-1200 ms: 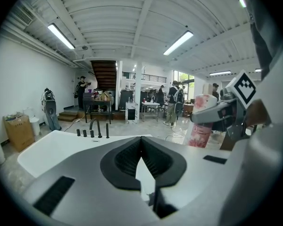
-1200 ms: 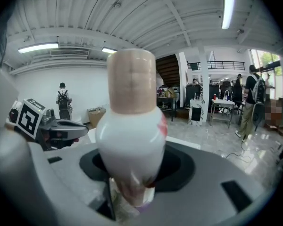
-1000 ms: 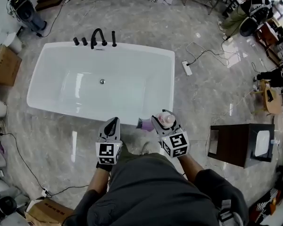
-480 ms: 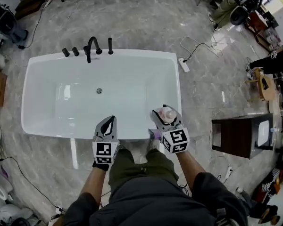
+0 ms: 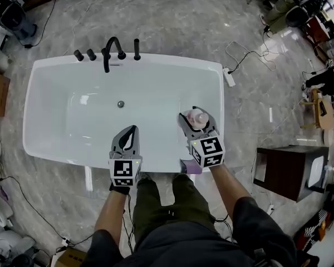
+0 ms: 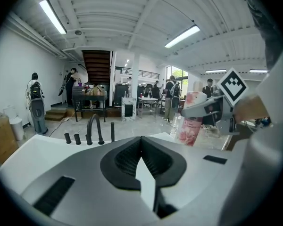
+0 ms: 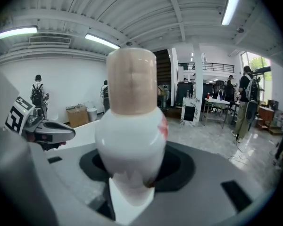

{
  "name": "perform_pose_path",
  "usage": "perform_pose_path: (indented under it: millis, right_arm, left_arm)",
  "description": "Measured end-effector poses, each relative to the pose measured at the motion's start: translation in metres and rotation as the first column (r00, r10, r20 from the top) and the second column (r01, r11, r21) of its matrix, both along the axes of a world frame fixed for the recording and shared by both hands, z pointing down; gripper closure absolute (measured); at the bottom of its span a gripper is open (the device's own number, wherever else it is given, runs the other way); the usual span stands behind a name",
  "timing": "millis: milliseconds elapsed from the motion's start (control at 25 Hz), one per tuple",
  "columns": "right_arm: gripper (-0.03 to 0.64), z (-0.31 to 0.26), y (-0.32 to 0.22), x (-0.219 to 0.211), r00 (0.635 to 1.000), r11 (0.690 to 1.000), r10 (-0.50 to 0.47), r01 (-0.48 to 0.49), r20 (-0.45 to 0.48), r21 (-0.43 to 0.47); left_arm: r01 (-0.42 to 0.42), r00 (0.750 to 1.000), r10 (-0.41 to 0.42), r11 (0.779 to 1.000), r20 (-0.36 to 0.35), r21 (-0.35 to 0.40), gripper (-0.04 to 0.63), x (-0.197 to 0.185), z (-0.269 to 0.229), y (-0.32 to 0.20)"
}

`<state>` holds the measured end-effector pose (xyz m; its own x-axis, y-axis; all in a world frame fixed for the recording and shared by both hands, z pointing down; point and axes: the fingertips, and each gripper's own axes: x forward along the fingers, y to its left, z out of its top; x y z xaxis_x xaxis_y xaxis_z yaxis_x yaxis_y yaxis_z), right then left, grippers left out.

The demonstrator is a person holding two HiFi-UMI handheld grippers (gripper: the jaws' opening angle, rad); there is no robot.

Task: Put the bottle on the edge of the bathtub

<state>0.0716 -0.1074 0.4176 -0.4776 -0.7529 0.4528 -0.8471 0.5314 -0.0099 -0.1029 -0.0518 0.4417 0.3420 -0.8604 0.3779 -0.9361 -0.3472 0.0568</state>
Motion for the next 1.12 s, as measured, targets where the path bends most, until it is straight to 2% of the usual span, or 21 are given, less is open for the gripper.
perform_pose_path:
  millis: [200, 440, 880, 1120]
  right_arm:
    - [0.403, 0.026, -0.046, 0.002, 1.000, 1.000, -0.006, 0.006, -0.014, 0.003]
    - [0.403, 0.063, -0.103, -0.005, 1.000, 1.000, -0.011, 0.011, -0.028, -0.009]
    - [0.403, 0.138, -0.214, -0.037, 0.999, 1.000, -0.024, 0.024, -0.045, -0.006]
    - [0.403, 0.170, -0.275, -0.050, 0.998, 1.000, -0.009, 0.009, -0.059, -0.001]
  left_arm:
    - [0.022, 1.000, -0.022, 1.000, 0.001, -0.013, 0.594, 0.006, 0.021, -0.025]
    - [0.010, 1.000, -0.009, 0.999, 0.007, -0.038, 0.594, 0.008, 0.059, -0.058]
    - [-0.008, 0.999, 0.009, 0.999, 0.036, -0.047, 0.594, -0.012, 0.125, -0.122]
    - [-0.006, 1.000, 0.007, 0.998, 0.022, -0.060, 0.594, -0.024, 0.164, -0.148]
